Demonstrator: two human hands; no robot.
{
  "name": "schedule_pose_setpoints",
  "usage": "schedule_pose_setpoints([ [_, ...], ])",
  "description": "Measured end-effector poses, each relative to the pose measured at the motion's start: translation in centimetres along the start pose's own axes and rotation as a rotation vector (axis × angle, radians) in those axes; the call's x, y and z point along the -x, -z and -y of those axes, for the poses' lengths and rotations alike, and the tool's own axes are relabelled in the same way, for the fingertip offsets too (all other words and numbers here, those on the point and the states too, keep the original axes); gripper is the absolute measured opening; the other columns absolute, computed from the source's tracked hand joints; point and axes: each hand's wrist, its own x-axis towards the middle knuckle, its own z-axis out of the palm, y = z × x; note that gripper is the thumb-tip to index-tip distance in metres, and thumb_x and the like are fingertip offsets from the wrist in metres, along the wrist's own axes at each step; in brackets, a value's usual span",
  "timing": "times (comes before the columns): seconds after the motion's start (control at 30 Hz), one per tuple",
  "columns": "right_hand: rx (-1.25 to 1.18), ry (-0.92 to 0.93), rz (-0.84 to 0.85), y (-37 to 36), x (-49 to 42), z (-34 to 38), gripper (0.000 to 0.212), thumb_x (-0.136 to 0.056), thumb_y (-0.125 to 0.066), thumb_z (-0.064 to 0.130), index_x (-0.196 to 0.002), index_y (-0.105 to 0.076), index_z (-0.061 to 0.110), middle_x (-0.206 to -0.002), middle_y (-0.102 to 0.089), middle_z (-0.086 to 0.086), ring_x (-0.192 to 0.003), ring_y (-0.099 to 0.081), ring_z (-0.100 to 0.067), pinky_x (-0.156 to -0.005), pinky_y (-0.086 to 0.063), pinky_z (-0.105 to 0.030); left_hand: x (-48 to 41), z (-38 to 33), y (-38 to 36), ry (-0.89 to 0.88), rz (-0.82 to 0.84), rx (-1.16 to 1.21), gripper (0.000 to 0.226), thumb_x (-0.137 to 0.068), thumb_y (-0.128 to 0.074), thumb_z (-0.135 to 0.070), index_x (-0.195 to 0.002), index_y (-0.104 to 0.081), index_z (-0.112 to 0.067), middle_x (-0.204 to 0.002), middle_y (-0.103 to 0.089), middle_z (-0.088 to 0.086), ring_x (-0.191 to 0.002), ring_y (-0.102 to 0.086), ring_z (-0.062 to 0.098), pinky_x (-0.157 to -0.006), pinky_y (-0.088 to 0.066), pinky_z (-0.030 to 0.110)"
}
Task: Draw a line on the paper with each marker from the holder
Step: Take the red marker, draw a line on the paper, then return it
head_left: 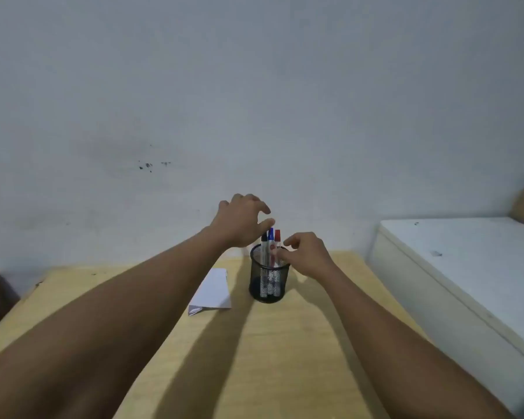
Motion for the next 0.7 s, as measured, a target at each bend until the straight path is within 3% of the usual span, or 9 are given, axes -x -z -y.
schedule_pose_setpoints([
  [0.13,-0.084,0.002,0.025,-0.2,-1.5,-0.5,0.046,-0.082,-0.083,0.035,-0.117,-0.073,0.006,-0.117,-0.070,-0.007,-0.107,-0.063,-0.019,-0.082,-0.044,-0.029,-1.9,-0.3,-1.2,-0.031,0.140,-0.022,0.041,-0.091,-0.045,-0.057,-0.122,-0.061,-0.035,-0.148,-0.043,-0.001,-0.137,-0.030,0.027,-0.107,-0.021,0.060],
  [0.3,-0.127,0.027,0.018,-0.6,-1.6,-0.7,0.030,-0.083,-0.083,0.030,-0.104,-0.078,0.009,-0.100,-0.068,-0.001,-0.092,-0.059,-0.017,-0.078,-0.041,-0.027,-2.6,-0.7,-2.3,-0.044,0.211,-0.033,0.027,-0.093,-0.050,-0.045,-0.110,-0.068,-0.037,-0.150,-0.040,-0.002,-0.139,-0.027,0.027,-0.107,-0.016,0.062],
  [0.43,-0.124,0.039,0.027,-0.6,-1.8,-0.2,0.030,-0.083,-0.083,0.024,-0.108,-0.078,0.009,-0.110,-0.074,-0.005,-0.081,-0.056,-0.012,-0.071,-0.040,-0.026,-2.9,-1.1,-2.4,-0.009,0.180,0.049,0.019,-0.094,-0.054,-0.037,-0.103,-0.071,-0.031,-0.151,-0.039,-0.004,-0.138,-0.027,0.026,-0.108,-0.017,0.059],
  [0.57,-0.163,0.064,0.011,0.4,-1.7,1.0,0.035,-0.085,-0.080,0.027,-0.114,-0.074,0.008,-0.108,-0.070,-0.001,-0.092,-0.058,-0.016,-0.073,-0.042,-0.027,-2.8,-1.4,-0.6,0.013,0.137,0.116,0.019,-0.094,-0.054,-0.039,-0.100,-0.071,-0.032,-0.150,-0.040,-0.007,-0.137,-0.029,0.025,-0.108,-0.018,0.058],
  [0.7,-0.211,0.097,0.028,2.4,-0.7,3.4,0.029,-0.092,-0.073,0.031,-0.109,-0.074,0.008,-0.105,-0.072,0.000,-0.091,-0.063,-0.015,-0.079,-0.044,-0.029,-2.1,-1.7,3.9,0.051,-0.033,0.280,0.020,-0.093,-0.055,-0.041,-0.086,-0.073,-0.035,-0.144,-0.047,-0.008,-0.132,-0.039,0.022,-0.104,-0.027,0.057],
])
